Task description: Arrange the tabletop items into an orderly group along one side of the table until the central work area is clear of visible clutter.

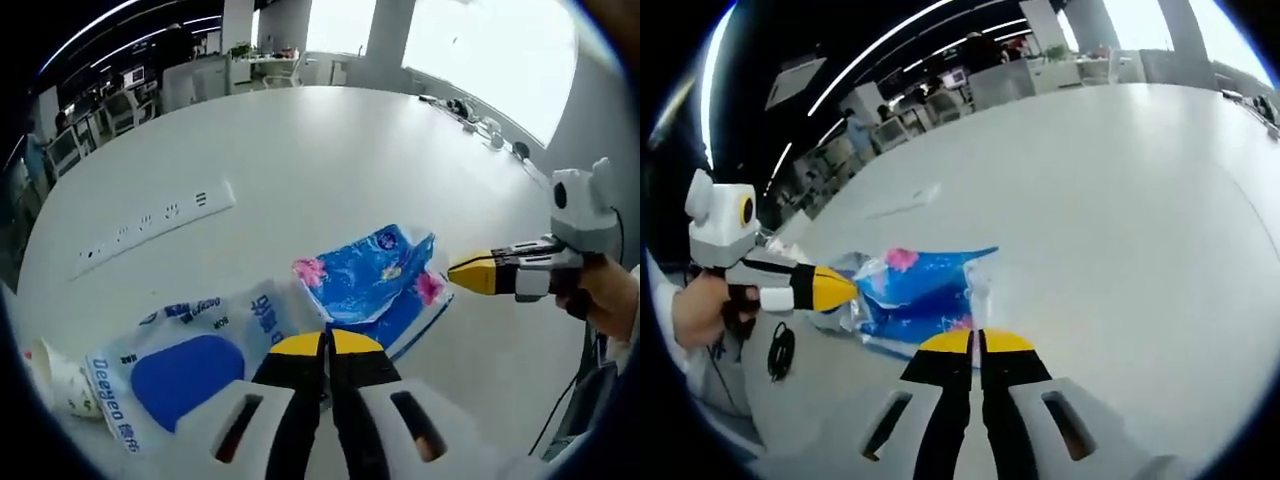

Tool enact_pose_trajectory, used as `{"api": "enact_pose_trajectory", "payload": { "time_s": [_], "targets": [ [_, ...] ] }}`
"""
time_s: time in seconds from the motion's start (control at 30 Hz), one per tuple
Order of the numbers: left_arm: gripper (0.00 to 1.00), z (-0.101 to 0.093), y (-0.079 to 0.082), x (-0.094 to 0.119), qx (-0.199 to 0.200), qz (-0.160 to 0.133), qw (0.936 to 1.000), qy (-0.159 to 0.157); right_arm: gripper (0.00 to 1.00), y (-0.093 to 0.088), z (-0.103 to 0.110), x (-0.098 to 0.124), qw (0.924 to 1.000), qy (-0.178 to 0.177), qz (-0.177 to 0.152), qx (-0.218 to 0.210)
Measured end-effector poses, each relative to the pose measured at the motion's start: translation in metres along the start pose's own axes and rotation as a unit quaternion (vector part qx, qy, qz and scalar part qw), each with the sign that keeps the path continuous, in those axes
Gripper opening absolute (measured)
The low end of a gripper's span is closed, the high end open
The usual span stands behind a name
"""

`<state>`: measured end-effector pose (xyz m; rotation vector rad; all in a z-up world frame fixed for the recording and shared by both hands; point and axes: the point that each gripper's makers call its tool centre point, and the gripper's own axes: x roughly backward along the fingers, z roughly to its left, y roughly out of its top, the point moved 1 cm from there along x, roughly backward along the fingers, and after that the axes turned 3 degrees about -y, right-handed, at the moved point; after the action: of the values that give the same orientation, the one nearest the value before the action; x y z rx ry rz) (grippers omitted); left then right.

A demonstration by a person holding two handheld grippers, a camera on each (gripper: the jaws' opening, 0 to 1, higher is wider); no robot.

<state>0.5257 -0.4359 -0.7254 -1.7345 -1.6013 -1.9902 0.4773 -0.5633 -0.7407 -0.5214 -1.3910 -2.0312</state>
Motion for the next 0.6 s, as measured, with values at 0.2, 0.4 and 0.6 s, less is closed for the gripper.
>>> {"api": "enact_pose_trajectory", "payload": {
  "time_s": [0.2, 0.4, 0.6],
  "targets": [
    [0.01, 0.003, 0.001, 0.001, -0.011, -0.002, 0.9999, 0.005, 0.02, -0.003, 0.000, -0.001, 0.9999, 0.005, 0.005, -0.014],
    [0.23, 0.004, 0.008, 0.010, -0.012, -0.024, 0.9995, 0.014, 0.21, -0.006, 0.003, 0.005, 1.0000, -0.004, 0.004, -0.006],
    [0.49, -0.003, 0.025, 0.027, -0.021, -0.076, 0.9968, 0.012, 0.46, -0.004, 0.012, 0.017, 0.9997, -0.009, -0.010, 0.018]
  ]
}}
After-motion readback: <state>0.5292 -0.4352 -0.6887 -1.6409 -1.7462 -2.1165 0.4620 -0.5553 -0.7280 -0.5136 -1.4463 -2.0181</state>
